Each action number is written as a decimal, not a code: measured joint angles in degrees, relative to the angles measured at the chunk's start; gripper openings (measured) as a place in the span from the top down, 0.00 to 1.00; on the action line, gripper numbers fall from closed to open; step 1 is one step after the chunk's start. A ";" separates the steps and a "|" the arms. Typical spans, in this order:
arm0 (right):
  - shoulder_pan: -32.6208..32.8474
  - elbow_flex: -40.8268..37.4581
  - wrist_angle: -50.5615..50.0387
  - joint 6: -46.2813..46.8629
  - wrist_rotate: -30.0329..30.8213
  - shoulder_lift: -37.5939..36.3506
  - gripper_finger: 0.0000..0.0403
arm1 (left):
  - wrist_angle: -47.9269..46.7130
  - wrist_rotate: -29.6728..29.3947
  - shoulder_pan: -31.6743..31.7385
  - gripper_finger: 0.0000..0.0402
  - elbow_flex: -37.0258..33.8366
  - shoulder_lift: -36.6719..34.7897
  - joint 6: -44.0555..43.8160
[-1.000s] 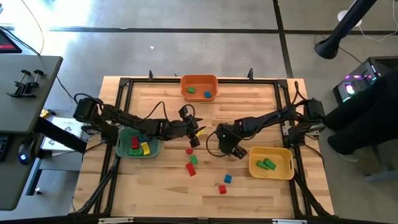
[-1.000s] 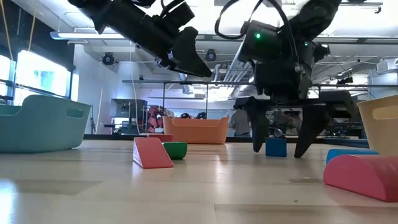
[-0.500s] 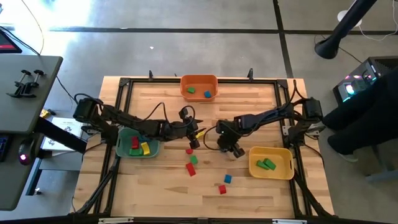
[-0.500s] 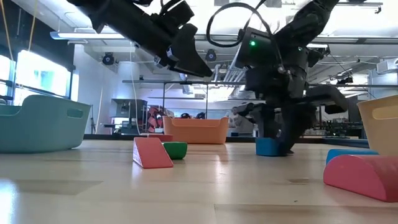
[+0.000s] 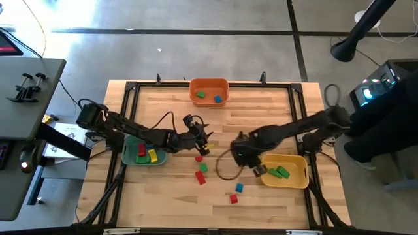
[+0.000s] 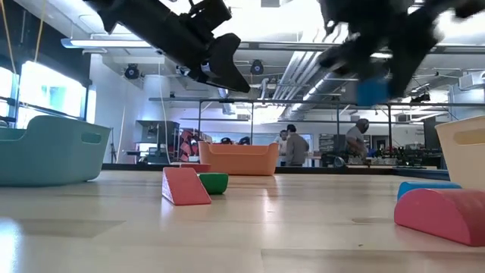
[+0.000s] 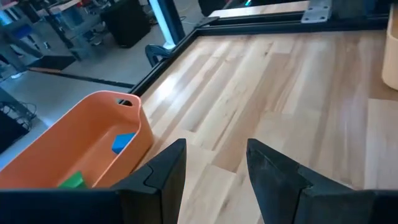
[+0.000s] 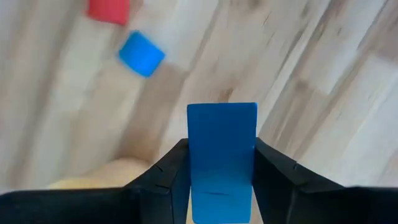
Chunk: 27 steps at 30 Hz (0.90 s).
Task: Sort blocks by size
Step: Put the blue triangle block into the yellow bin
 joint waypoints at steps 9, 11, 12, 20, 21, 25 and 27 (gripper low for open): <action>9.81 -10.52 -9.27 41.95 -0.37 -22.15 0.68 | -0.14 -0.15 -1.29 0.61 0.00 0.00 0.07; 13.21 -14.39 -9.43 52.72 -0.56 -26.97 0.68 | -0.14 -0.18 -1.29 0.61 0.00 0.00 0.11; 15.04 -16.58 -9.18 57.61 -0.57 -29.29 0.68 | -0.14 -0.18 -1.29 0.61 0.00 0.00 0.15; 25.07 -36.01 0.81 83.93 -4.55 -38.46 0.68 | -0.10 -0.18 -1.27 0.61 0.00 0.00 1.09; 25.72 -37.77 2.52 84.86 -4.12 -38.44 0.68 | -0.10 -0.18 -1.24 0.61 0.00 0.00 1.09; 27.39 -42.20 5.62 87.93 -1.45 -36.79 0.68 | -0.03 -0.18 -1.18 0.61 0.00 0.00 1.09; 27.86 -42.74 4.97 89.21 0.70 -35.43 0.68 | 0.01 -0.19 -1.18 0.61 0.00 0.00 1.09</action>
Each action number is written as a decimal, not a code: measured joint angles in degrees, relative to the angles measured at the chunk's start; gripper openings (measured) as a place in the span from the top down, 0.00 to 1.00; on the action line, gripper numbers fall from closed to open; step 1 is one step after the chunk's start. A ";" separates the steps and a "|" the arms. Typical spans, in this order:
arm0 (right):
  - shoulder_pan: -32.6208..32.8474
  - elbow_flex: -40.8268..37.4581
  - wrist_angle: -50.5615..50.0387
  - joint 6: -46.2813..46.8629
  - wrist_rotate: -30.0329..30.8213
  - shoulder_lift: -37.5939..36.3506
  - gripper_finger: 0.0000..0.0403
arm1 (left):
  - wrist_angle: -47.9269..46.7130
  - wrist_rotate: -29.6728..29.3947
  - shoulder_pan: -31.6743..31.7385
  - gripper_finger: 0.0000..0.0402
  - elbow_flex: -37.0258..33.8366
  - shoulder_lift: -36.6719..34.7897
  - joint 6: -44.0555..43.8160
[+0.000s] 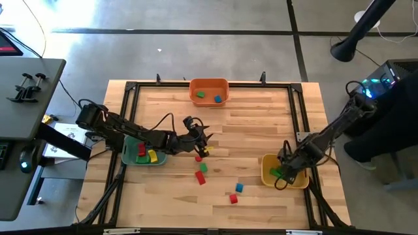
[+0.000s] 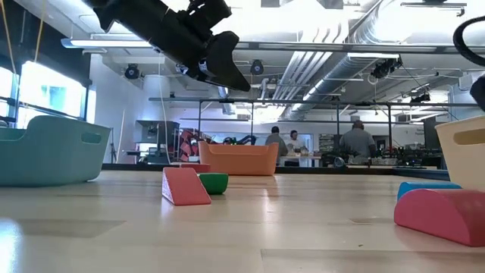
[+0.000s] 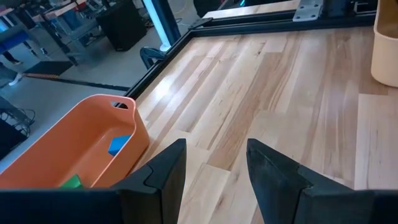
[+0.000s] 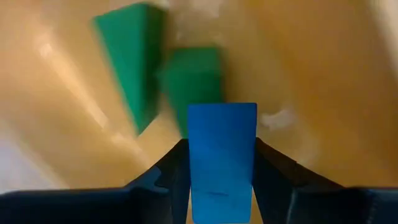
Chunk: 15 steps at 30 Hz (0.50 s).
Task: Sort blocks by size
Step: Put the blue triangle block into the yellow bin
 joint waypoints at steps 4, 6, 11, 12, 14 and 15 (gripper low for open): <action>0.28 0.10 -0.99 2.75 3.62 2.59 0.68 | 0.10 0.01 0.00 0.61 0.00 -0.01 -0.01; 0.26 0.12 -1.02 4.29 4.06 3.60 0.67 | 0.44 0.01 0.00 0.61 0.00 0.00 -0.02; 0.26 0.12 -1.03 5.41 4.14 4.55 0.50 | 0.62 0.03 0.00 0.61 0.00 -0.02 -0.02; 0.26 0.14 -1.03 5.41 4.16 4.47 0.47 | 0.63 0.03 0.00 0.61 0.00 -0.02 0.00; 0.26 0.29 -1.16 5.65 4.14 4.35 0.41 | 0.68 0.03 0.00 0.61 0.00 -0.02 0.00; 0.26 0.77 -1.70 5.80 4.16 4.35 0.40 | 0.80 0.03 0.00 0.61 0.00 -0.02 -0.01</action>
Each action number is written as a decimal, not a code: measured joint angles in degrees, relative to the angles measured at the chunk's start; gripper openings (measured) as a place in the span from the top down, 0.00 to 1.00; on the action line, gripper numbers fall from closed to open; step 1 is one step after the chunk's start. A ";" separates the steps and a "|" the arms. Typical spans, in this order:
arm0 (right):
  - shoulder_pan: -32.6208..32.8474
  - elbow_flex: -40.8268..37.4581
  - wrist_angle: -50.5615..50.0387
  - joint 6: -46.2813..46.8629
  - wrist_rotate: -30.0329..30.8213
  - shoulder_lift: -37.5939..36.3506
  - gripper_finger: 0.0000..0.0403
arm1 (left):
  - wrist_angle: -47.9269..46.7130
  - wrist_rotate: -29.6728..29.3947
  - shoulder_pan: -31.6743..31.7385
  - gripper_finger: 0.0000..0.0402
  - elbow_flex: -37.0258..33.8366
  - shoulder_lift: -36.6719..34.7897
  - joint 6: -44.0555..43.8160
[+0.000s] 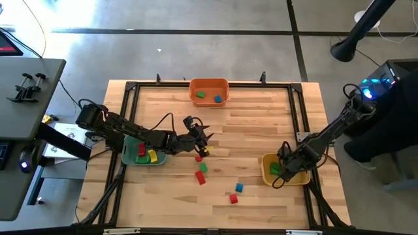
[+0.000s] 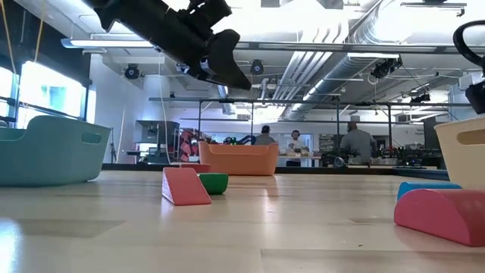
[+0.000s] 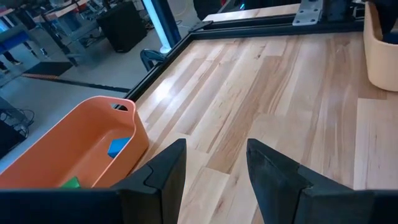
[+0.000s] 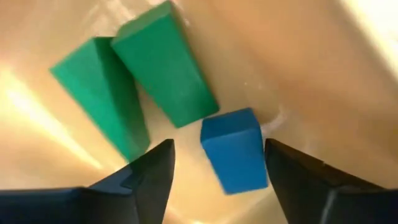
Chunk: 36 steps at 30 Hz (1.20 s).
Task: Sort blocks by size
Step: Put the blue triangle block into the yellow bin, then put the red half cylindrical block into the orange bin
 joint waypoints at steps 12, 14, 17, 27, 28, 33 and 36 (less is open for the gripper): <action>0.01 19.86 -12.68 -10.65 11.63 -0.03 0.37 | 1.78 0.72 -0.07 0.61 0.02 -0.04 0.01; 0.01 22.15 -11.62 -16.78 20.32 -0.07 0.37 | 1.76 1.94 -0.07 0.61 0.02 -0.04 0.01; -0.57 22.72 -6.12 -25.62 33.80 -0.07 0.37 | 2.11 6.64 -0.07 0.61 0.00 -0.58 0.07; -12.70 10.25 32.95 -60.61 28.92 0.20 0.37 | 3.16 17.56 -3.33 0.61 1.49 -16.04 16.20; -14.27 7.85 39.17 -64.32 26.91 0.24 0.37 | 2.51 19.68 -3.55 0.61 1.49 -17.22 18.95; -22.68 -2.35 69.19 -75.94 21.03 0.69 0.37 | -1.26 27.70 -4.89 0.61 1.49 -18.30 26.79; -26.54 -5.05 78.32 -77.00 18.69 1.26 0.37 | -10.56 24.97 -7.70 0.61 2.12 -16.82 27.14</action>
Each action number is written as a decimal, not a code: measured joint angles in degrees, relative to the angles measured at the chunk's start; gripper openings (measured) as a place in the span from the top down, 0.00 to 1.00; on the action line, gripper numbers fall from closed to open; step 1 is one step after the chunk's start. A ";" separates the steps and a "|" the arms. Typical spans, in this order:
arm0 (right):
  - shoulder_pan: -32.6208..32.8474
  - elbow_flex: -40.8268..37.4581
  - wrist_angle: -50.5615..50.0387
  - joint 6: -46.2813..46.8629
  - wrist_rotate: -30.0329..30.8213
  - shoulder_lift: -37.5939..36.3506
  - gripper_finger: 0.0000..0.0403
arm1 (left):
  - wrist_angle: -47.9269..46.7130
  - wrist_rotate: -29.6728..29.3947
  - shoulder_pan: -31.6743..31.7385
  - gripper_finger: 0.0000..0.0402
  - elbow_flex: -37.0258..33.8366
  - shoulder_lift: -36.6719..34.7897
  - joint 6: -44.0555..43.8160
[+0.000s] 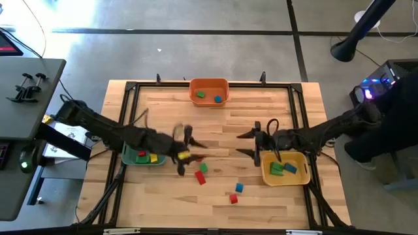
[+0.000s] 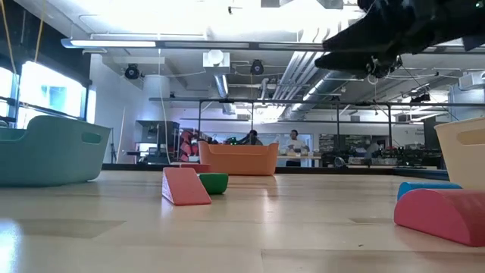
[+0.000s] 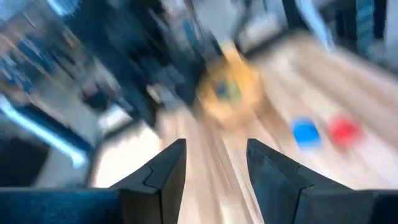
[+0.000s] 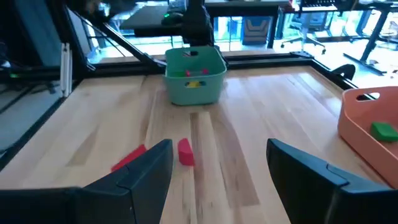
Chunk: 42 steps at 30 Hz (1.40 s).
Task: Sort blocks by size
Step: Put the red half cylindrical block into the orange bin
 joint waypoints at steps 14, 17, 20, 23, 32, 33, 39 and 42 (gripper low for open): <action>-4.40 -0.36 -2.59 -0.57 -3.33 0.07 0.37 | -25.76 -7.09 -5.88 0.60 -0.24 2.82 -45.36; -4.32 -0.36 -2.81 -0.51 -3.49 0.06 0.37 | -20.94 -7.23 -4.86 0.57 -4.19 3.25 -48.33; -4.26 -0.36 -3.53 -0.43 -3.54 0.07 0.37 | -15.15 -6.53 -3.25 0.51 -7.55 4.63 -49.68; -4.26 -0.36 -3.93 -0.11 -3.54 0.07 0.37 | -10.77 -3.50 -1.57 0.44 -8.98 7.14 -48.29; -4.24 -0.36 -4.05 1.13 -3.52 1.36 0.37 | -5.30 -1.68 2.26 0.43 -6.32 19.06 -40.14; -4.24 -0.36 -4.17 1.61 -3.52 1.53 0.37 | -5.46 -0.70 2.79 0.44 -6.14 19.56 -40.73; -4.24 -0.36 -4.23 2.03 -3.50 2.45 0.37 | -6.57 4.37 4.92 0.52 -5.99 20.38 -43.61; -4.29 -0.36 -3.99 2.02 -3.50 2.84 0.37 | -7.11 5.62 5.46 0.56 -6.01 20.40 -43.60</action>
